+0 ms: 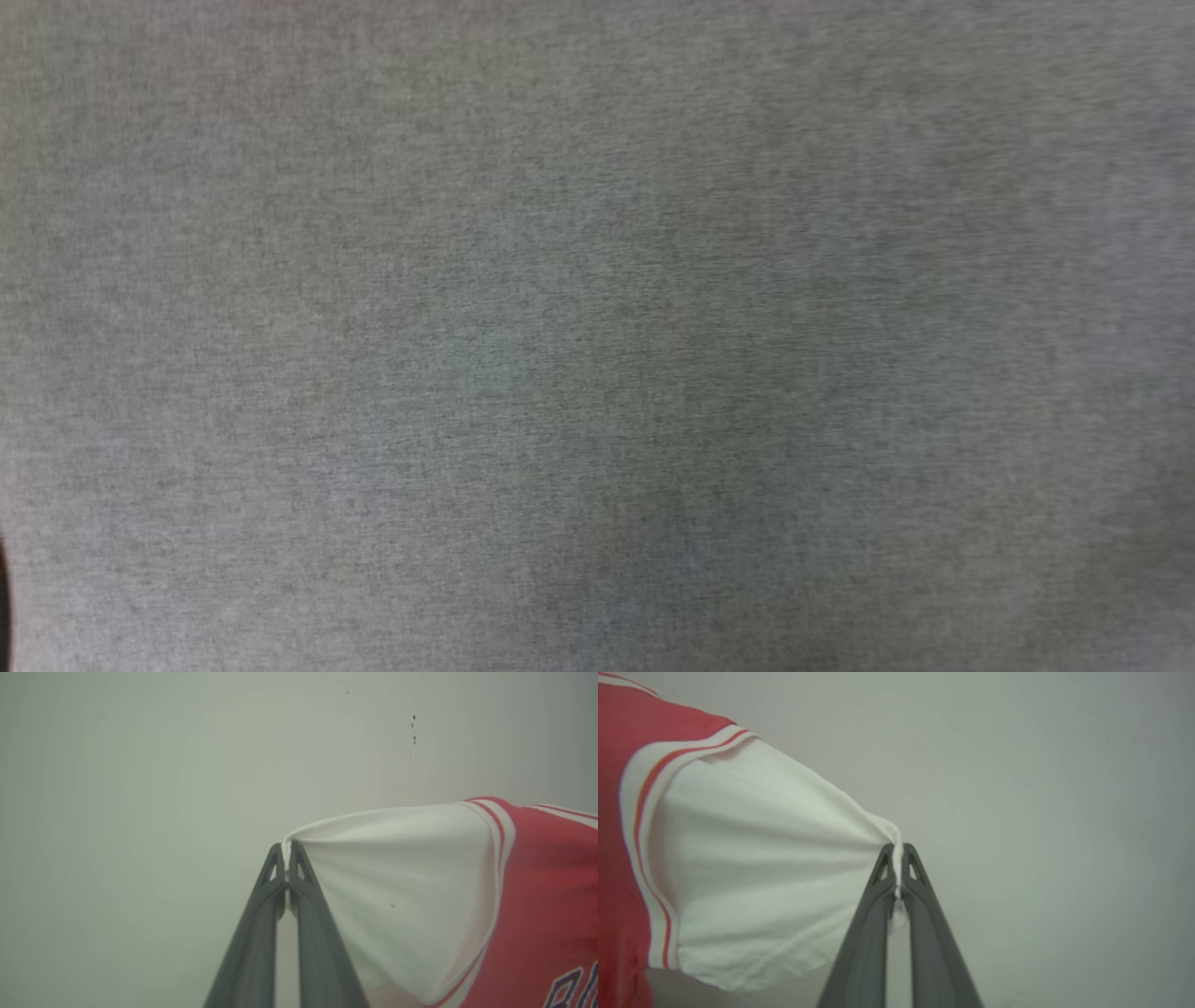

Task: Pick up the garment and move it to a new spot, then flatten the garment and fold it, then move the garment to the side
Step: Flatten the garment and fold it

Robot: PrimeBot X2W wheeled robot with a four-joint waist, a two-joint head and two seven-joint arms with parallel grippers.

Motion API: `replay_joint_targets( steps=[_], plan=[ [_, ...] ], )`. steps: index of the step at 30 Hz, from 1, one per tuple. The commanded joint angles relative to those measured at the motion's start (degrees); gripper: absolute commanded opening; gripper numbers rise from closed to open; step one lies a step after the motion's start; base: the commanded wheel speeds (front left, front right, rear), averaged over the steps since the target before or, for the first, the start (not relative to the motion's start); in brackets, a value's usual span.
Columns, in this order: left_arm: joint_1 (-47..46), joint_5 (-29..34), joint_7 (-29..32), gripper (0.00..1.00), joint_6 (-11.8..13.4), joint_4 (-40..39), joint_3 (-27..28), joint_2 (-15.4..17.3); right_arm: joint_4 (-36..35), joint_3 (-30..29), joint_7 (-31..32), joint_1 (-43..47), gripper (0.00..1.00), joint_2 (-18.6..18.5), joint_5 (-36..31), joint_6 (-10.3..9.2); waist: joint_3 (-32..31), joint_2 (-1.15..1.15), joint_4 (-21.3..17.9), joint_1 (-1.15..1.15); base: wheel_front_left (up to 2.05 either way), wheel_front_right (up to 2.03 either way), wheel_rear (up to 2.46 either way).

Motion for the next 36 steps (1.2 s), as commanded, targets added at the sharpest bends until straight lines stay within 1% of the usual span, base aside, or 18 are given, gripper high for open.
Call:
replay_joint_targets(
  steps=[1,5,6,10,15,19,20,22,25,27,32,36],
  plan=[
    [-0.4,0.3,-0.7,0.00,-0.4,1.3,-0.5,-0.5,1.1,-0.4,-0.8,-0.5,0.00,0.5,-0.6,-0.10,1.1,0.00,1.0,-0.01,0.00,0.00,0.00],
    [3.1,0.1,-4.0,0.00,-1.8,5.3,-2.2,-2.8,5.0,0.0,-3.9,2.2,0.00,2.0,-1.1,-0.09,1.2,0.00,1.5,-0.01,0.00,0.00,0.00],
    [6.3,-0.6,-5.7,0.00,-2.3,6.8,-3.0,-4.1,6.6,0.2,-5.5,4.9,0.00,2.9,-0.6,-0.09,0.5,0.00,1.7,-0.01,0.00,0.00,0.00],
    [14.7,-0.4,-8.0,0.00,-3.0,8.3,-5.7,-5.5,9.0,1.1,-8.3,11.8,0.00,3.6,0.2,-0.09,-1.6,0.00,1.8,-0.01,0.00,0.00,0.00],
    [26.1,-1.2,-9.5,0.00,-3.5,8.0,-8.2,-7.3,10.0,2.7,-10.2,21.1,0.00,3.0,3.3,-0.09,-6.1,0.00,1.8,-0.01,0.00,0.00,0.00],
    [36.1,-2.2,-10.0,0.00,-3.7,6.5,-10.0,-8.1,8.8,4.3,-11.4,29.8,0.00,2.6,7.2,-0.09,-10.9,0.00,1.6,-0.01,0.00,0.00,0.00],
    [36.1,-2.2,-10.0,0.00,-3.7,6.5,-10.0,-8.1,8.8,4.3,-11.4,29.8,0.00,2.6,7.2,-0.09,-10.9,0.00,1.6,-0.01,0.00,0.00,0.00],
    [41.0,-2.5,-10.0,0.00,-3.7,5.2,-11.1,-7.5,7.8,6.7,-11.9,35.1,0.00,1.3,7.7,-0.08,-13.4,0.00,1.5,-0.01,0.00,0.00,0.00],
    [49.3,-3.9,-9.7,0.00,-3.7,3.1,-12.2,-6.6,5.9,8.1,-12.5,42.4,0.00,0.5,10.5,-0.09,-17.0,0.00,1.2,-0.01,0.00,0.00,0.00],
    [54.4,-4.9,-9.0,0.00,-3.7,1.6,-13.1,-5.5,4.4,9.2,-13.0,47.3,0.00,-0.4,12.3,-0.08,-19.2,0.00,1.0,-0.01,0.00,0.00,0.00],
    [66.7,-7.1,-6.6,0.00,-1.7,-2.8,-14.8,-3.7,0.7,12.8,-11.8,58.3,0.00,-4.2,17.6,-0.09,-24.0,0.00,1.1,-0.01,0.00,0.00,0.00],
    [74.6,-9.3,-5.5,0.00,0.0,-5.5,-15.0,-2.1,-2.0,15.2,-10.0,65.8,0.00,-8.8,21.3,-0.10,-27.1,0.00,0.8,-0.01,0.00,0.00,0.00]
  ],
)
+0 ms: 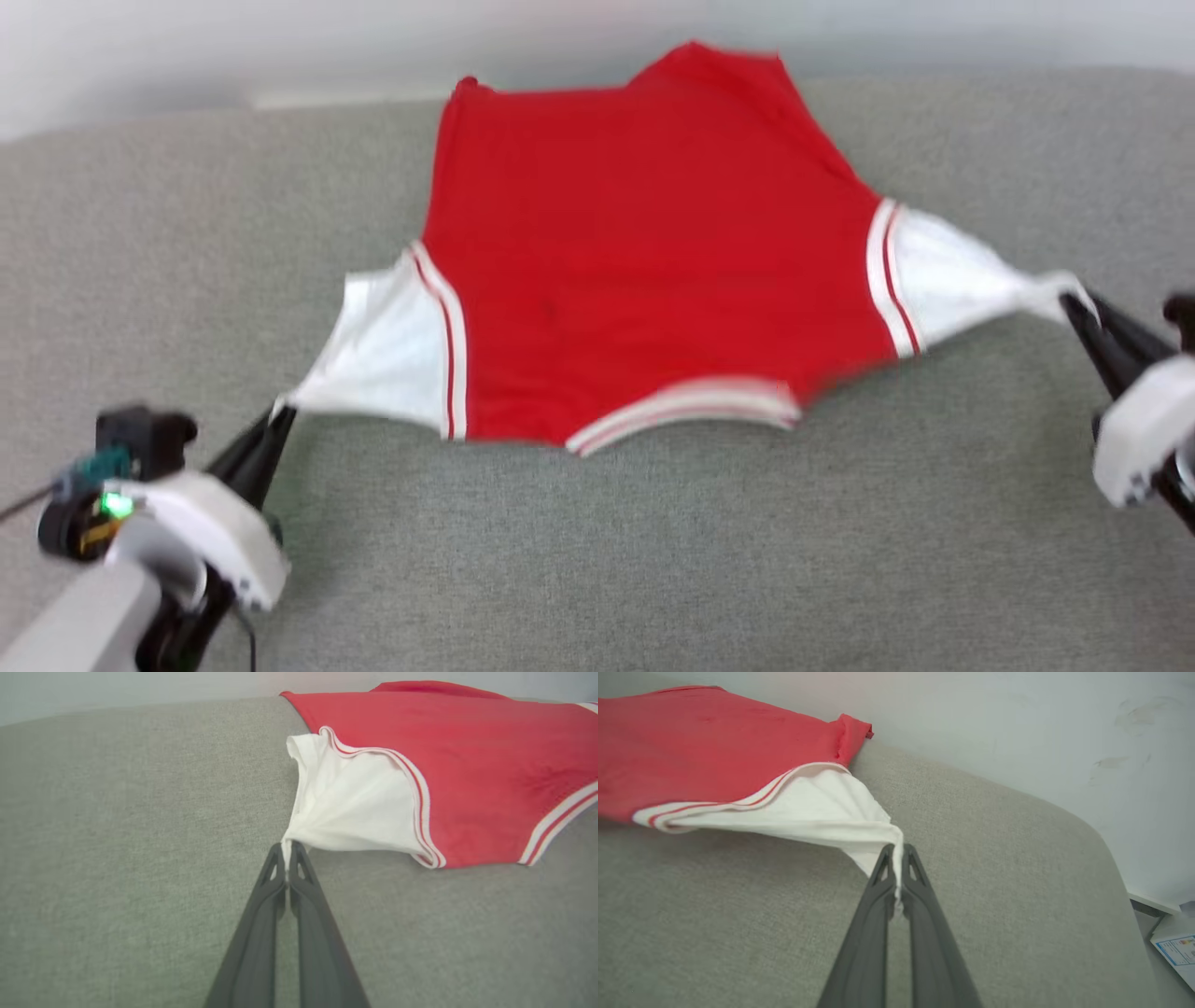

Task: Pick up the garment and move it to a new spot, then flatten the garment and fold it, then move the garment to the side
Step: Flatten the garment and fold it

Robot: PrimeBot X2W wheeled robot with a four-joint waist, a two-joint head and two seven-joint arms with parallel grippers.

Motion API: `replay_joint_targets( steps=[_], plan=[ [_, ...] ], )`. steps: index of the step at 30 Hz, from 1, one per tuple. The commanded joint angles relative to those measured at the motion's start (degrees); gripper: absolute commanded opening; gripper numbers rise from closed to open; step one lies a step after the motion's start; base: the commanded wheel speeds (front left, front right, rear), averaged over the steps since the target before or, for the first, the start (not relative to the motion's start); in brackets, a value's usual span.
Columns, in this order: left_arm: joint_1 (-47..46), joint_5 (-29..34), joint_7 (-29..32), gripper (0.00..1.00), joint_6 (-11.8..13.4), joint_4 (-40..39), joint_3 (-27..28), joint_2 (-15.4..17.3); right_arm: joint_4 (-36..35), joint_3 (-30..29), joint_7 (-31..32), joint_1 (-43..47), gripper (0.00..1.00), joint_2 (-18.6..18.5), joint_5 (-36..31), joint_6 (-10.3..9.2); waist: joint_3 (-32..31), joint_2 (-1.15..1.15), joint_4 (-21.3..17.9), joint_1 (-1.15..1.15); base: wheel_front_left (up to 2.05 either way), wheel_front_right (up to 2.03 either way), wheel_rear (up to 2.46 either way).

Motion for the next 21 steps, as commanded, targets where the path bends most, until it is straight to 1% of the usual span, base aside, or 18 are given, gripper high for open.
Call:
replay_joint_targets(
  steps=[1,4,12,16,18,21],
  plan=[
    [2.9,-0.7,0.1,0.00,0.9,-0.6,0.1,0.9,-0.9,0.1,0.5,2.9,0.00,-1.7,1.6,-0.10,-3.0,0.00,-0.4,0.01,0.00,0.00,0.00],
    [7.8,-2.0,0.0,0.00,2.0,-2.2,0.2,2.1,-2.8,1.3,1.6,7.4,0.00,-4.8,4.0,-0.10,-4.6,0.00,-0.8,0.01,0.00,0.00,0.00],
    [19.0,-5.3,1.0,0.00,5.1,-7.4,0.2,4.9,-8.1,3.8,5.0,18.0,0.00,-9.7,9.3,-0.10,-7.5,0.00,-1.9,0.01,0.00,0.00,0.00],
    [23.6,-7.1,2.2,0.00,6.5,-9.9,-0.2,5.9,-9.9,5.1,7.2,22.5,0.00,-11.1,12.0,-0.10,-8.2,0.00,-2.1,0.01,0.00,0.00,0.00],
    [26.0,-8.0,3.1,0.00,7.4,-11.8,-0.5,6.4,-10.5,5.3,9.4,25.8,0.00,-11.3,14.4,-0.10,-8.5,0.00,-2.1,0.01,0.00,0.00,0.00],
    [26.8,-8.4,3.6,0.00,8.0,-13.4,-0.7,6.5,-11.0,5.2,10.3,27.8,0.00,-11.1,15.6,-0.10,-8.3,0.00,-2.0,0.01,0.00,0.00,0.00]
  ],
)
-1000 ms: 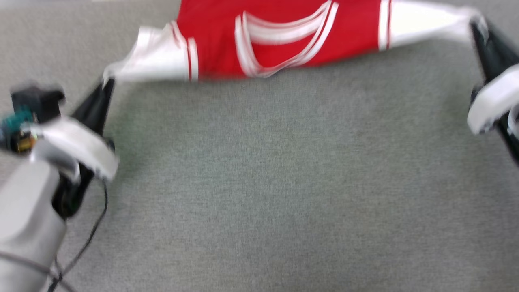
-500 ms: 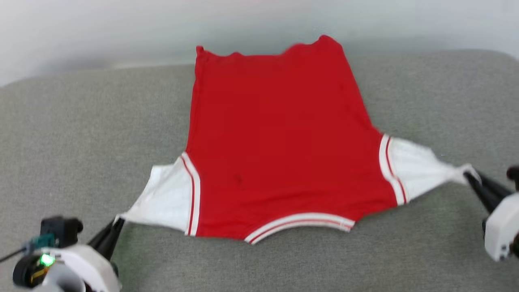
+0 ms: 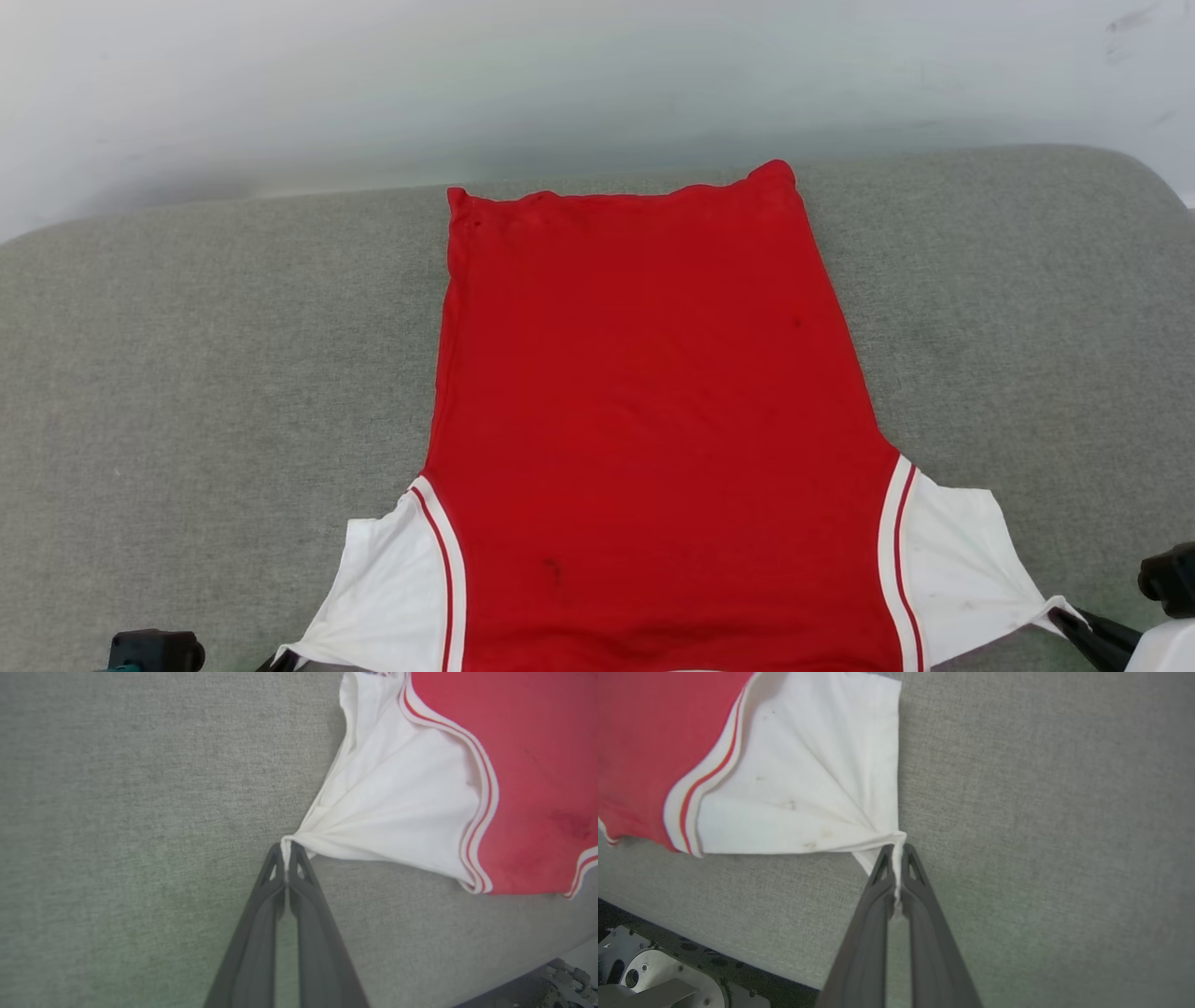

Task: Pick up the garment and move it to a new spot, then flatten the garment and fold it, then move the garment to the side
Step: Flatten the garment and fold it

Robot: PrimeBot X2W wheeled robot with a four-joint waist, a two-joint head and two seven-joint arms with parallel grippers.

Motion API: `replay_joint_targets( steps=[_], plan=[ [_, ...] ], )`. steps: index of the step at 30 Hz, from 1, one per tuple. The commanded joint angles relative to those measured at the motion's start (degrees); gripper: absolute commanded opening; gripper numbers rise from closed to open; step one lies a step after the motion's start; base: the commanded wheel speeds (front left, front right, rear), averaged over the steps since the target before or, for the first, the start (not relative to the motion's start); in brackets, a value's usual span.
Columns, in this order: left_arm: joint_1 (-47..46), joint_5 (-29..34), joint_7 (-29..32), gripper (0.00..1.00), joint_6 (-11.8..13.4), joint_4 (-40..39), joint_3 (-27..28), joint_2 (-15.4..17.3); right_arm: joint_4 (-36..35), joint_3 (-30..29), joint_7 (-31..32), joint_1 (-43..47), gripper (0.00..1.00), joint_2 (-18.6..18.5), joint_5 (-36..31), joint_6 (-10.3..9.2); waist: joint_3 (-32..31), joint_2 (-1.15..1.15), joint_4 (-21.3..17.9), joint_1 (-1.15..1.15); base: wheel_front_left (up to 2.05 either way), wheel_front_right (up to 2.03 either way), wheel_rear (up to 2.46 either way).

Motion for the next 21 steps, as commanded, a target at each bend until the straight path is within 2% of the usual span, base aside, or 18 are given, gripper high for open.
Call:
replay_joint_targets(
  steps=[1,7,8,9,16,21],
  plan=[
    [0.4,-0.2,0.3,0.00,0.5,-0.6,0.0,0.3,-0.4,-0.3,0.2,1.0,0.00,-0.4,0.4,-0.10,0.2,0.00,0.1,0.01,0.00,0.00,0.00],
    [-1.6,-0.2,1.2,0.00,0.4,-2.9,0.2,0.3,-1.9,-1.8,1.6,0.6,0.00,-0.8,1.4,-0.10,1.4,0.00,0.5,0.01,0.00,0.00,0.00],
    [-1.8,-0.1,1.4,0.00,0.2,-3.4,0.1,0.4,-2.3,-2.2,2.1,0.4,0.70,-0.9,1.9,-0.09,1.7,0.00,0.7,0.01,0.00,0.00,0.00],
    [-2.1,0.4,1.8,0.00,0.2,-4.2,-0.2,0.7,-2.5,-2.7,3.0,0.2,1.00,-1.0,2.9,-0.09,2.1,0.00,0.9,0.01,0.00,0.00,0.00],
    [-2.7,1.5,4.8,0.00,2.8,-13.3,-0.6,3.0,-8.8,-7.4,9.7,-5.6,1.00,-3.2,5.5,-0.07,6.0,0.00,3.2,0.01,0.00,0.00,0.00],
    [-3.4,2.3,7.8,0.00,4.3,-22.8,-0.7,5.4,-12.6,-12.3,19.7,-13.8,1.00,-2.4,5.3,-0.07,11.1,0.00,6.8,0.01,0.00,0.00,0.00]
  ],
)
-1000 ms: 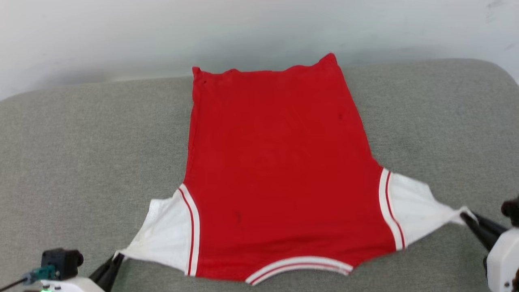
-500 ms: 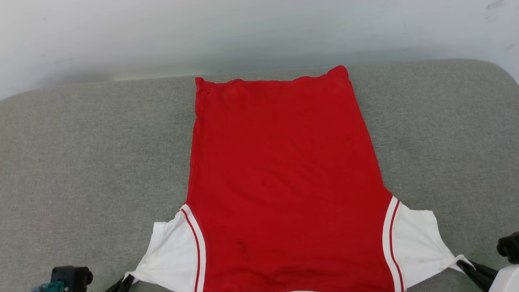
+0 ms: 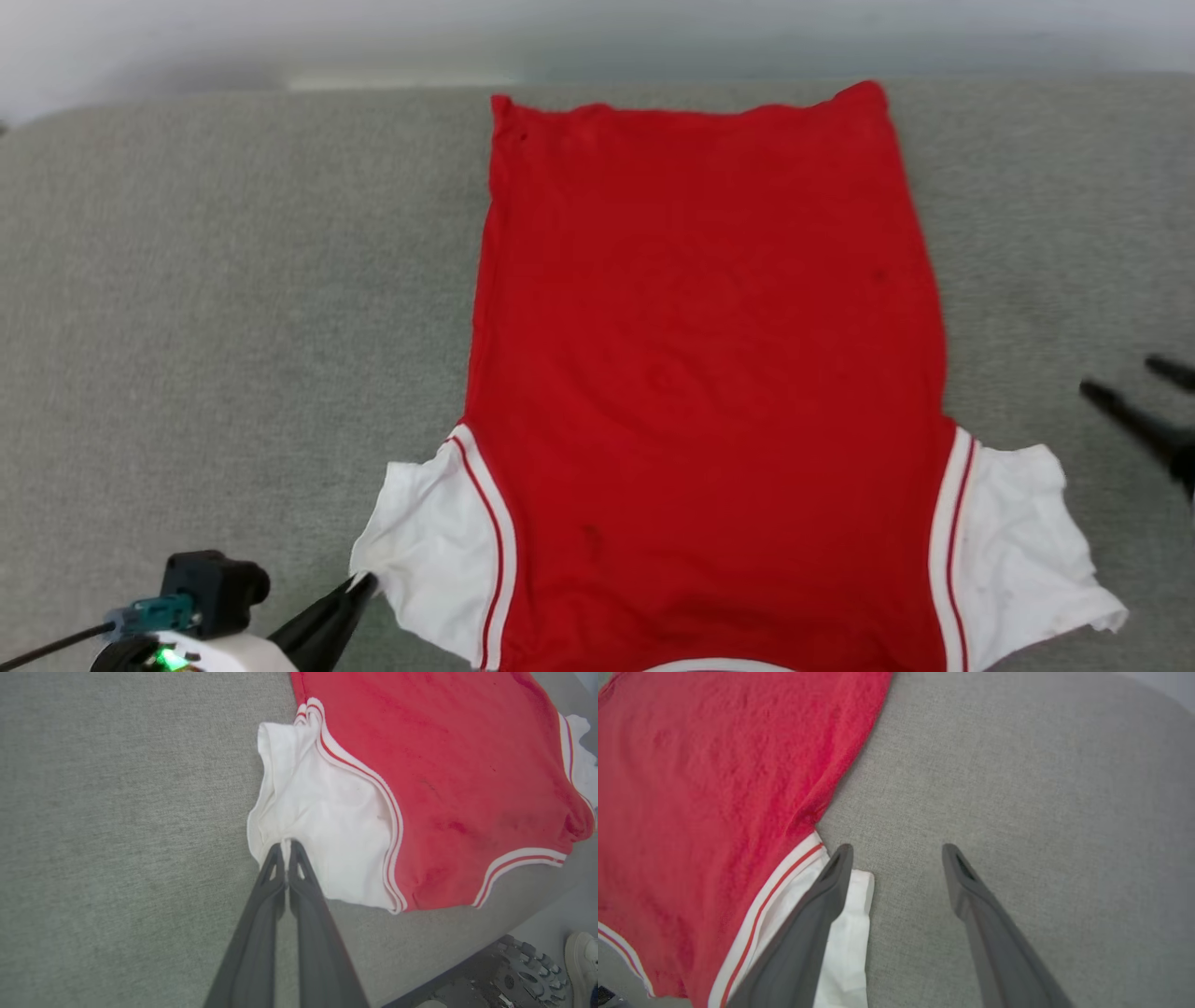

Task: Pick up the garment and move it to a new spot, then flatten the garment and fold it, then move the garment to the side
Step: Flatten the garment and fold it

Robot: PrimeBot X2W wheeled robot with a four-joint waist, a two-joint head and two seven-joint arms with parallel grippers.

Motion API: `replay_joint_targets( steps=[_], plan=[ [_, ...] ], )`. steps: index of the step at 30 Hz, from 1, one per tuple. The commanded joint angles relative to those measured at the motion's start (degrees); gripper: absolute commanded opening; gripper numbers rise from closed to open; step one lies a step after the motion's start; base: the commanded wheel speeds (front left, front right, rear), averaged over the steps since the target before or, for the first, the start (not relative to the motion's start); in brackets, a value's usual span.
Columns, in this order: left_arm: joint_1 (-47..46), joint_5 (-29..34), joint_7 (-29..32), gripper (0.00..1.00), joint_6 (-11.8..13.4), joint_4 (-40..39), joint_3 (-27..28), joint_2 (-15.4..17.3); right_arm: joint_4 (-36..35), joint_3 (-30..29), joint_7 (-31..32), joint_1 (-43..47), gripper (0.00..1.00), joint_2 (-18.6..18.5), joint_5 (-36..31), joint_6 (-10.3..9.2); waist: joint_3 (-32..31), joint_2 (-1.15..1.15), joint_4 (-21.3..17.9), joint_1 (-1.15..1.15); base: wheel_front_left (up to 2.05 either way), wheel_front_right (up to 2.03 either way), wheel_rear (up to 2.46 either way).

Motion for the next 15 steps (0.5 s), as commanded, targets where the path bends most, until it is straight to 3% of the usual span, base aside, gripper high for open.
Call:
replay_joint_targets(
  steps=[1,9,15],
  plan=[
    [-1.4,0.4,0.9,0.00,0.6,-3.2,0.0,0.6,-0.4,-2.1,4.6,-4.2,1.00,1.4,-0.2,-0.04,4.4,0.00,3.7,0.00,0.00,0.00,0.00],
    [-4.8,3.0,4.1,0.00,0.9,-13.0,-1.1,1.1,3.7,-9.6,27.0,-24.1,1.00,6.5,-5.8,-0.03,14.4,0.00,12.1,0.00,0.00,0.00,0.00],
    [-8.3,5.6,4.8,0.00,-0.3,-15.8,-2.8,-1.4,8.3,-13.3,40.2,-36.4,1.00,8.9,-14.9,-0.03,20.1,0.00,18.2,0.00,0.00,0.00,0.00]
  ],
)
